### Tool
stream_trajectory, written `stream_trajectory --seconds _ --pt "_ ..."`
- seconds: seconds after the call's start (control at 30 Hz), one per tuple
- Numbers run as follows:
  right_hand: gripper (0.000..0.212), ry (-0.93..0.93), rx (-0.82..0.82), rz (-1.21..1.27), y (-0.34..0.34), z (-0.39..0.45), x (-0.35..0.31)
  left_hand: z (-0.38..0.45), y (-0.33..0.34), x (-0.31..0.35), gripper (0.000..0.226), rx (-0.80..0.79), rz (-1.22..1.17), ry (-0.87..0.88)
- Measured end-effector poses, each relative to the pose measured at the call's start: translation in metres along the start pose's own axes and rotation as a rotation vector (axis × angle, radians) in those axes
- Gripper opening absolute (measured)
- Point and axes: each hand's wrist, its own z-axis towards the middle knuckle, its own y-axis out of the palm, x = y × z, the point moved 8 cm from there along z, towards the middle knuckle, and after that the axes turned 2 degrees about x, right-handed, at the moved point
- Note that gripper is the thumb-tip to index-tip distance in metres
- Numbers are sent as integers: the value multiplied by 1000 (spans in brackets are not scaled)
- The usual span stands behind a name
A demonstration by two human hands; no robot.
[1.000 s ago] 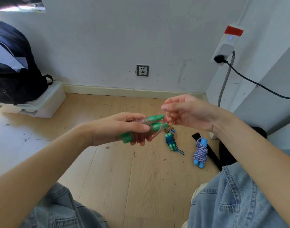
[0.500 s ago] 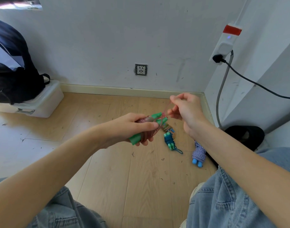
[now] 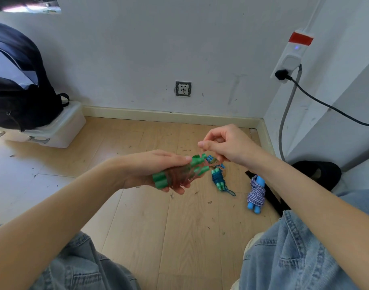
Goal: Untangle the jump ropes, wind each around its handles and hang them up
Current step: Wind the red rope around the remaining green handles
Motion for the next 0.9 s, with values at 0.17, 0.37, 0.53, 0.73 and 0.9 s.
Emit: stream_trajectory --seconds 0.17,0.37,0.53,0.73,0.9 --pt "24 79 230 27 -9 -2 14 3 11 9 26 6 213 62" --pt "24 301 364 340 -17 -5 39 5 10 11 19 33 201 85" --pt "27 239 275 290 1 -3 27 14 -10 11 22 255 263 120" --pt "25 228 310 356 -4 -1 28 14 -13 22 33 363 457 276" --pt "21 224 341 462 -16 -1 30 18 -24 18 25 386 234 250"
